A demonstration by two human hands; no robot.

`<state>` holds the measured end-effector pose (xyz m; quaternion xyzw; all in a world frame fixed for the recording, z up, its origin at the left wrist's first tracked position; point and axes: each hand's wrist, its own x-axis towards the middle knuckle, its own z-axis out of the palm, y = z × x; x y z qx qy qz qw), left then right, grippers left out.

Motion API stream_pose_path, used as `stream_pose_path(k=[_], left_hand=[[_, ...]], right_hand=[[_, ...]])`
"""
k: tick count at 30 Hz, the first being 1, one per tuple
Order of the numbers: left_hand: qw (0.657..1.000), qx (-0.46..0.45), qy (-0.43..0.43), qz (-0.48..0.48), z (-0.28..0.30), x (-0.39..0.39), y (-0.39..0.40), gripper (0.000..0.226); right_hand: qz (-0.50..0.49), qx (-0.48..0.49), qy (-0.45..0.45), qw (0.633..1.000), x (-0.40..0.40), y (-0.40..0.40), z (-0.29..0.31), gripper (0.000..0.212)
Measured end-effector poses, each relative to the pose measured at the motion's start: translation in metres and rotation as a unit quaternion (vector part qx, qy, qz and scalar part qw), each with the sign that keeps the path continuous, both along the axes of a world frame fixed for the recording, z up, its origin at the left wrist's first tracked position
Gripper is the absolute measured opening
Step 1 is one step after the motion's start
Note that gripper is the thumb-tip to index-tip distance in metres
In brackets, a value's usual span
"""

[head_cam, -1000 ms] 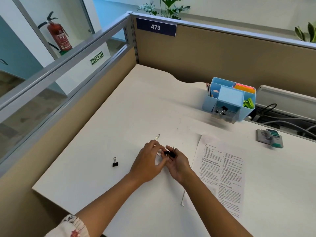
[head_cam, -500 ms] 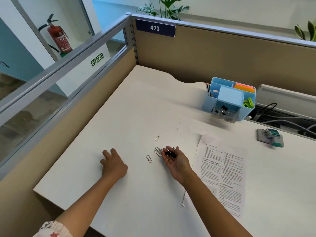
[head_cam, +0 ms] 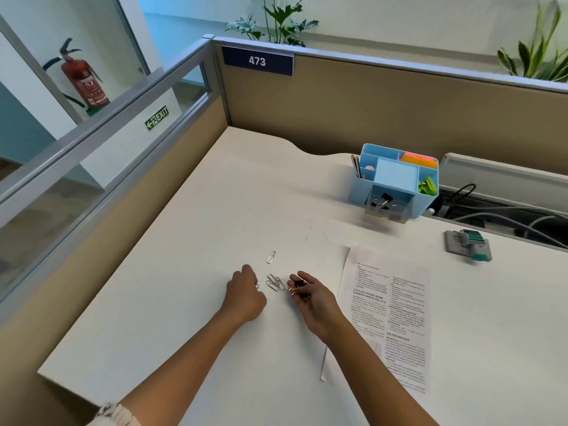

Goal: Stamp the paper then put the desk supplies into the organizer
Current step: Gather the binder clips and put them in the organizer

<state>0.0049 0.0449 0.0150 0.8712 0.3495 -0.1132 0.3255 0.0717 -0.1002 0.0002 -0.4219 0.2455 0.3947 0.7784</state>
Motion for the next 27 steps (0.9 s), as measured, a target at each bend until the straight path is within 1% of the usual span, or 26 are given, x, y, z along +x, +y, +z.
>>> stream_pose_path(k=[2, 4, 6, 10, 14, 16, 18, 19, 23, 27], left_hand=[[0.998, -0.019, -0.050, -0.015, 0.010, 0.016, -0.016, 0.017], [0.994, -0.034, -0.097, -0.034, 0.019, 0.030, -0.032, 0.015], [0.990, -0.046, -0.125, -0.054, 0.025, 0.041, -0.049, 0.014], [0.986, -0.046, -0.135, -0.089, 0.027, 0.056, -0.073, 0.016], [0.981, -0.044, -0.150, -0.118, 0.022, 0.067, -0.083, 0.017], [0.979, -0.044, -0.157, -0.123, 0.019, 0.072, -0.085, 0.017], [0.977, -0.042, -0.169, -0.122, 0.015, 0.077, -0.082, 0.018], [0.976, -0.039, -0.177, -0.123, 0.014, 0.080, -0.080, 0.019], [0.972, -0.030, -0.197, -0.127, 0.003, 0.092, -0.072, 0.021], [0.975, -0.033, -0.183, -0.118, -0.009, 0.115, -0.064, 0.028]], right_hand=[[-0.007, 0.005, 0.000, 1.000, 0.003, -0.003, 0.000, 0.030], [-0.012, 0.012, 0.004, 1.000, 0.006, -0.005, 0.000, 0.021], [-0.012, 0.020, 0.003, 1.000, 0.010, -0.009, 0.000, 0.020], [-0.019, 0.051, 0.003, 0.998, 0.020, -0.015, 0.001, 0.028], [-0.042, 0.047, 0.021, 0.998, 0.031, -0.022, -0.002, 0.029], [-0.043, 0.043, 0.018, 0.998, 0.036, -0.025, -0.002, 0.032], [-0.064, 0.041, 0.017, 0.997, 0.041, -0.028, -0.002, 0.037], [-0.084, 0.038, 0.022, 0.996, 0.043, -0.030, -0.002, 0.036], [-0.136, 0.009, 0.029, 0.990, 0.051, -0.038, -0.001, 0.021], [-0.176, 0.001, 0.032, 0.984, 0.062, -0.047, 0.007, 0.016]])
